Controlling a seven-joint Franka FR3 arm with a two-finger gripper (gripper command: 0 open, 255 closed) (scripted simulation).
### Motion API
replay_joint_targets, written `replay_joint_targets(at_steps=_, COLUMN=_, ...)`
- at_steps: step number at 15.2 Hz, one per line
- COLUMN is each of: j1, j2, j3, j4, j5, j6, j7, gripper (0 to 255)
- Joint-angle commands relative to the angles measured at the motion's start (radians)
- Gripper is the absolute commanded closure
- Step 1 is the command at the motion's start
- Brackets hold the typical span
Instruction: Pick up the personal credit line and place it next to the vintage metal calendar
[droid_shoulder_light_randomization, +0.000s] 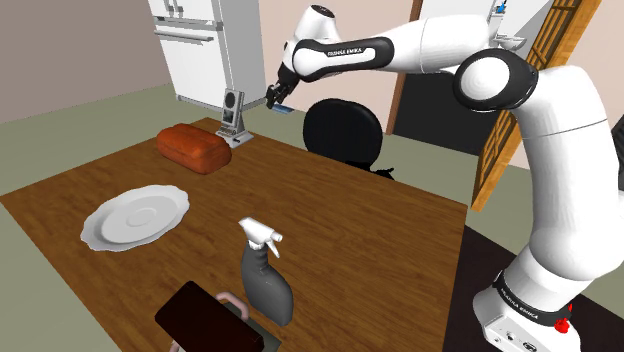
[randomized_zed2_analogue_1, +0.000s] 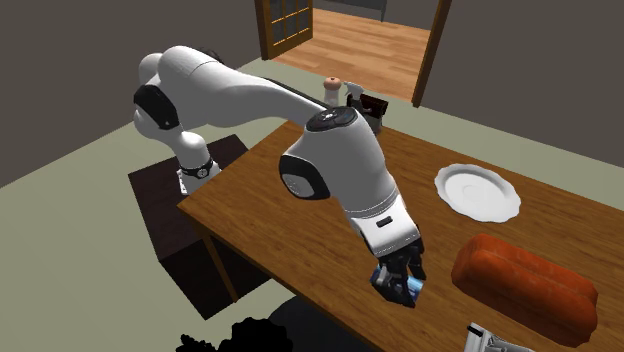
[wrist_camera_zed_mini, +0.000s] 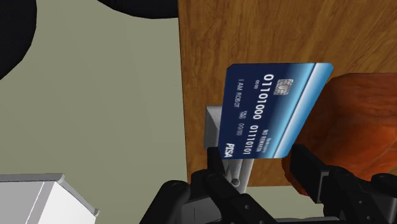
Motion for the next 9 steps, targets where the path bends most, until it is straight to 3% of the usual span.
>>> replay_joint_targets(at_steps=1, j1=-0.002, j2=0.005, j3=-0.002, j4=-0.019, j5=-0.002, j6=0.024, j7=0.001, gripper=255)
replay_joint_targets(at_steps=9, j1=-0.008, j2=0.023, j3=-0.011, j4=-0.099, j5=-0.013, j6=0.120, j7=0.007, gripper=255)
